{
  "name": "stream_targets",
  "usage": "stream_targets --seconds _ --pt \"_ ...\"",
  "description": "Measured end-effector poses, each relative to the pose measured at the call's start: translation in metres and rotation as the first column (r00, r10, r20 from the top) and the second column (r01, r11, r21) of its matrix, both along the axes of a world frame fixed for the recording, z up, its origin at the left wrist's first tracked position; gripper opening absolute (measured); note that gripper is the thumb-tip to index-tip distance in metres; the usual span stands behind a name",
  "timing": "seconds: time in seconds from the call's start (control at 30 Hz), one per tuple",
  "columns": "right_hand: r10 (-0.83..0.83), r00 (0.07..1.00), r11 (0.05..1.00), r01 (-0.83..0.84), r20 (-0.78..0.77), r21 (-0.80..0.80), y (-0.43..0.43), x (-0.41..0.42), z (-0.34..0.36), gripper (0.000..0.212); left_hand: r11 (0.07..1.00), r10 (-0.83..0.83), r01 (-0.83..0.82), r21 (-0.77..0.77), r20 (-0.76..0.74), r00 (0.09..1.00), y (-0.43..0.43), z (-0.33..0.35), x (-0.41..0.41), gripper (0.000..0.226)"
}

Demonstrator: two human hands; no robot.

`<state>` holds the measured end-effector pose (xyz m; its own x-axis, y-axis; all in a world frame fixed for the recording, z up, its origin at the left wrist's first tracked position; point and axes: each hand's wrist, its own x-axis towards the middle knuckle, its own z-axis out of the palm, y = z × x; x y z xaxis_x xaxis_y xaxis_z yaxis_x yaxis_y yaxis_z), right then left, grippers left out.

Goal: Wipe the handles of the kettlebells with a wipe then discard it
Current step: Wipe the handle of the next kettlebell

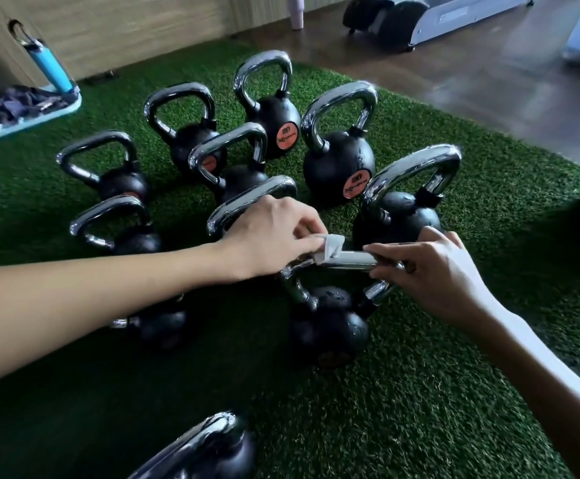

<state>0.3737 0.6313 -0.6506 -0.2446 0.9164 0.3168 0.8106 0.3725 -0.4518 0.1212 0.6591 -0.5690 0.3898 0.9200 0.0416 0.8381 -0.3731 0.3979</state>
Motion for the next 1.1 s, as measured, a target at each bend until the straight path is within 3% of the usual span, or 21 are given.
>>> stream_targets --seconds 0.3,0.4,0.5,0.63,0.8,1.0,1.1 --pt "-0.008 0.999 0.999 0.007 -0.032 -0.032 -0.008 -0.01 0.005 0.039 0.995 0.015 -0.012 -0.098 0.033 0.999 -0.008 0.003 -0.034 0.01" --pt "-0.007 1.0 0.999 0.005 -0.027 -0.044 -0.01 -0.012 0.006 0.042 0.983 0.104 -0.076 -0.169 0.165 0.981 -0.013 -0.008 -0.05 0.01" --pt "-0.022 0.998 0.998 0.019 -0.054 -0.052 -0.009 -0.012 0.006 0.046 0.952 0.266 -0.183 -0.245 0.364 0.893 -0.027 -0.033 -0.06 0.023" --pt "-0.052 0.995 0.997 0.046 -0.08 -0.069 -0.007 -0.01 0.007 0.045 0.941 0.339 -0.27 -0.205 0.544 0.767 -0.039 -0.056 -0.053 0.017" --pt "-0.085 0.993 0.994 0.077 -0.086 -0.083 -0.008 -0.007 0.008 0.044 0.874 0.486 -0.362 -0.324 0.621 0.615 -0.049 -0.091 -0.044 0.012" --pt "-0.127 0.979 0.99 0.113 -0.163 -0.089 -0.014 -0.005 0.008 0.038 0.875 0.481 -0.374 -0.307 0.64 0.599 -0.048 -0.103 -0.025 0.015" --pt "-0.153 0.967 0.985 0.133 -0.202 -0.107 -0.021 -0.009 0.008 0.039 0.819 0.565 -0.439 -0.371 0.657 0.499 -0.044 -0.108 -0.014 0.015"
